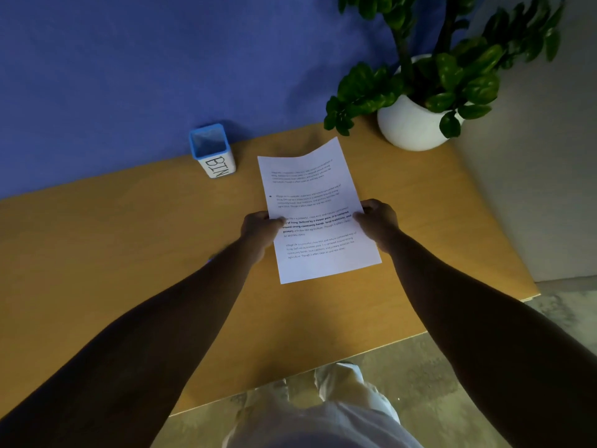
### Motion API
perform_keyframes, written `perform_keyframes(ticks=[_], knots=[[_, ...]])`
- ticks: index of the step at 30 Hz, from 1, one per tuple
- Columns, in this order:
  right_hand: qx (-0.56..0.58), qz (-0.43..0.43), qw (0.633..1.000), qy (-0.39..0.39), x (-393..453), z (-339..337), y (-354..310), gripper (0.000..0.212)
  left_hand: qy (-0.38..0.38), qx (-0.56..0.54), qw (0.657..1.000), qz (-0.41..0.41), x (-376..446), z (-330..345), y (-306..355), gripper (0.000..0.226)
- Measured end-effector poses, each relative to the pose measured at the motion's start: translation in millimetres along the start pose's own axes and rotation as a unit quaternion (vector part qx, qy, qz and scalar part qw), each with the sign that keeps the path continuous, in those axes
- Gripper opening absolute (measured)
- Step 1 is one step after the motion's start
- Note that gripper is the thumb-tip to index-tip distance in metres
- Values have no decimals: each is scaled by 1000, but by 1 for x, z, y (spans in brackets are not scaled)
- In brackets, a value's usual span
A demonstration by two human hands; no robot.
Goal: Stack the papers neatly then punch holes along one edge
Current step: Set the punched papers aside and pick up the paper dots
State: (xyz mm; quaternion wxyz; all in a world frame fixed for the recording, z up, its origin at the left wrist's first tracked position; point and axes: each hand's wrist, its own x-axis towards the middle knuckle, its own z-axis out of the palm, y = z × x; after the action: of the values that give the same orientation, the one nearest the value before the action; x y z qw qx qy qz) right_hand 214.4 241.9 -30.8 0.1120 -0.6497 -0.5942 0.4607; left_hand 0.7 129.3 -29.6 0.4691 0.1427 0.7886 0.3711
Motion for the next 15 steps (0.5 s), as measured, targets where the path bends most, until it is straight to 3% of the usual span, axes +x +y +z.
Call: perform_keyframes(ticks=[7,15], knots=[[8,31,999,40,40,-16,1,42,-10,17,1000,5,30,26,24,30],[6,21,995,93,83,-33,-2,32,-28,15,999,3,59,51,47,26]])
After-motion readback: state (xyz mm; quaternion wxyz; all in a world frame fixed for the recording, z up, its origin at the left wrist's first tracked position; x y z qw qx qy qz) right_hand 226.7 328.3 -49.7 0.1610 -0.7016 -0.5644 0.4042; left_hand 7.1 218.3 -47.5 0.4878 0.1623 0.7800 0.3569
